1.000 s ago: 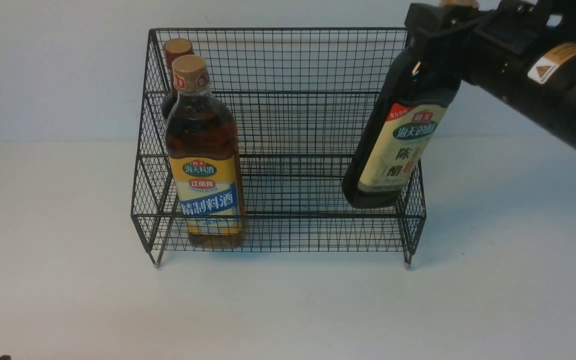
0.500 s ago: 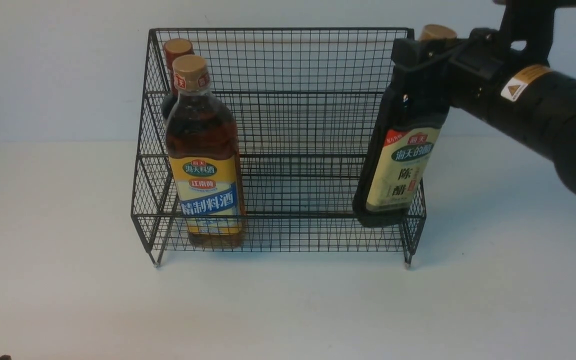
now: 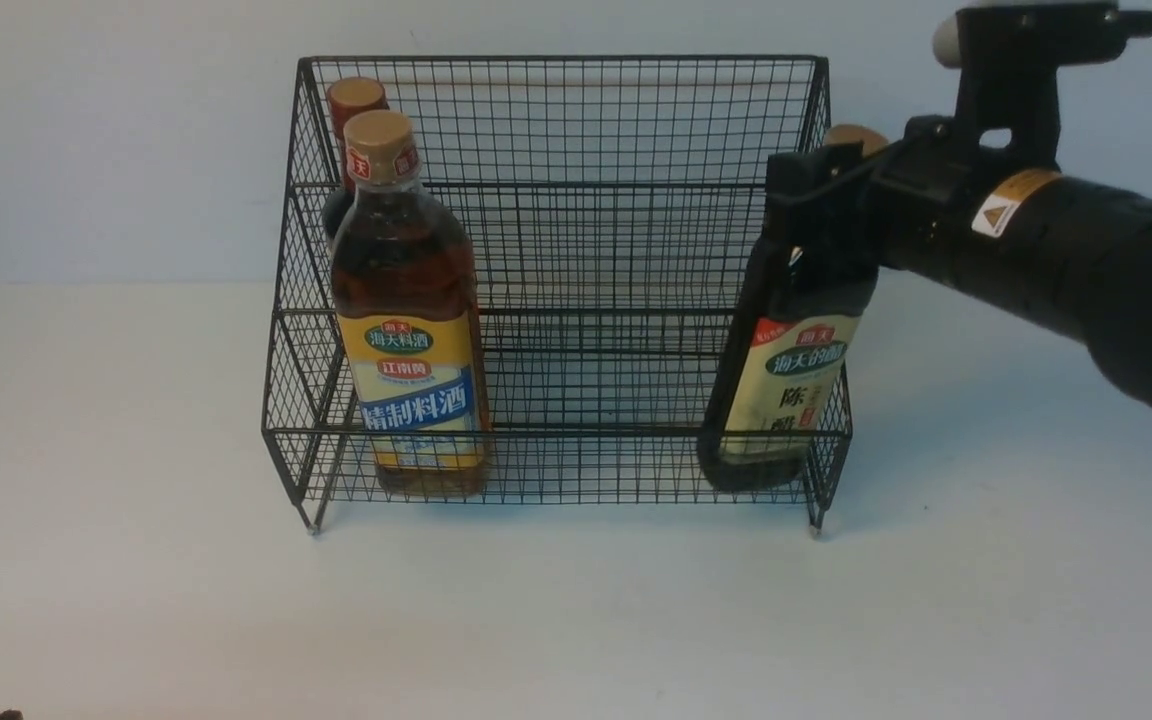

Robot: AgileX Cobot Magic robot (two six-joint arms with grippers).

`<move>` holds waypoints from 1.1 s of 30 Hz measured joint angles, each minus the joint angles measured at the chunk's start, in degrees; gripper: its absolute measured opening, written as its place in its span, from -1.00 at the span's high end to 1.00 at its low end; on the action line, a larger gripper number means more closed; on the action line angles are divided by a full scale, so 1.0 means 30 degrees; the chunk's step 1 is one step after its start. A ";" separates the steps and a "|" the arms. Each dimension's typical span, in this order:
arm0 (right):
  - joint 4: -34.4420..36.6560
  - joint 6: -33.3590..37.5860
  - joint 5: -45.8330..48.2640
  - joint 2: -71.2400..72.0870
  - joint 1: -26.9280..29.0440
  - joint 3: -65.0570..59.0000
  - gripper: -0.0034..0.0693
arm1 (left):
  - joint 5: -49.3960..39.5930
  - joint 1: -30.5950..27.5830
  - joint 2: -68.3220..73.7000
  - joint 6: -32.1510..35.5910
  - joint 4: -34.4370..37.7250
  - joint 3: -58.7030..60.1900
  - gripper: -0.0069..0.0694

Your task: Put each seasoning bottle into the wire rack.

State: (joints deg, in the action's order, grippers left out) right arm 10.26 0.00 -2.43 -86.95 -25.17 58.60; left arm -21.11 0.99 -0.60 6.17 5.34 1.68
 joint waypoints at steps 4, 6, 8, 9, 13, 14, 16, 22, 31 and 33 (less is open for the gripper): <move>-0.0059 0.0122 -0.0247 -0.0101 -0.0323 0.0017 0.01 | 0.0000 0.0000 0.0000 -0.0016 0.0000 0.0000 0.83; 0.0019 0.0000 -0.0467 -0.0124 -0.0400 0.0047 -0.07 | 0.0000 0.0000 0.0000 -0.0016 0.0000 0.0000 0.83; 0.0032 0.0000 -0.0924 -0.0124 -0.0501 0.0185 -0.26 | 0.0000 0.0000 0.0000 -0.0016 0.0000 0.0000 0.83; 0.0032 0.0000 -0.0987 -0.0124 -0.0501 0.0210 -0.34 | 0.0000 0.0000 0.0000 -0.0016 0.0000 0.0000 0.83; 0.0082 0.0000 -0.1005 -0.0105 -0.0508 0.0210 -0.53 | 0.0000 0.0000 0.0000 -0.0016 0.0000 0.0000 0.83; 0.0082 0.0000 -0.1005 -0.0062 -0.0553 0.0210 -0.57 | 0.0000 0.0000 0.0000 -0.0016 0.0000 0.0000 0.83; 0.0082 0.0000 -0.1005 0.0070 -0.0596 0.0210 -0.61 | 0.0000 0.0000 0.0000 -0.0016 0.0003 0.0000 0.83; 0.0089 0.0000 -0.1097 0.0989 -0.0659 0.0363 -0.62 | 0.0000 0.0000 0.0000 -0.0016 0.0022 0.0000 0.83; 0.0086 0.0000 -0.1178 0.3695 -0.0659 0.0427 -0.59 | 0.0000 0.0000 0.0000 -0.0016 0.0022 0.0000 0.83; 0.0043 0.0000 -0.0770 0.4277 -0.0659 0.0427 -0.54 | 0.0000 0.0000 0.0000 -0.0016 0.0022 0.0000 0.83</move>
State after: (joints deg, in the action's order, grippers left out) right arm 10.39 0.00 -4.74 -74.12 -27.15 59.89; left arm -21.11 0.99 -0.60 6.12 5.40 1.68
